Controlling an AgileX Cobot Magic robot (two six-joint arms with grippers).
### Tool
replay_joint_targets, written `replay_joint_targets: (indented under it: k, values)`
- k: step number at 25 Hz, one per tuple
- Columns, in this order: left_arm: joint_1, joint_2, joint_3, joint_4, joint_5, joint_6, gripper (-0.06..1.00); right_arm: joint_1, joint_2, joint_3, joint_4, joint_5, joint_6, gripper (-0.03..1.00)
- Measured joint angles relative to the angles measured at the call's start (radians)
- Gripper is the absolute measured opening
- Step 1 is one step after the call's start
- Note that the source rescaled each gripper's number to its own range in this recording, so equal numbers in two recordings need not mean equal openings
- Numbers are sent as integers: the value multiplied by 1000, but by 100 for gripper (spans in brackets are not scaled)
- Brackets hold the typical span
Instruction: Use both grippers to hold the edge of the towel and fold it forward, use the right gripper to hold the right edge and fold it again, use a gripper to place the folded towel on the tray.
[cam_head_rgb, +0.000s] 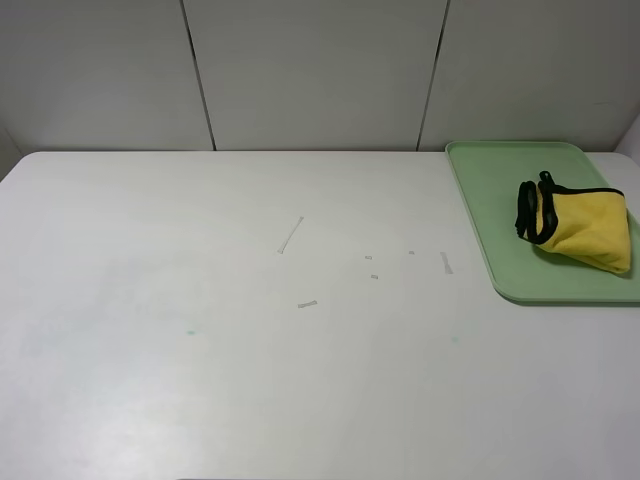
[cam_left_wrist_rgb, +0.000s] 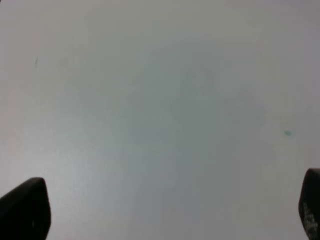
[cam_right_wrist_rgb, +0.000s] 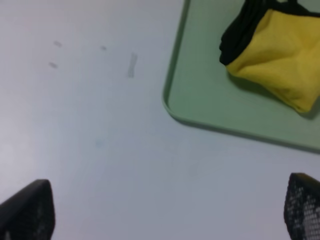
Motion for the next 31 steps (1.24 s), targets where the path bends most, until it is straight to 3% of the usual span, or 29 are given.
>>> replay_joint_targets:
  k: [9, 31]
  values:
    - [0, 0, 0, 0, 0, 0, 100, 0, -344, 85, 85, 10, -14, 100]
    - [0, 0, 0, 25, 0, 0, 100, 23, -350, 85, 91, 7, -18, 100]
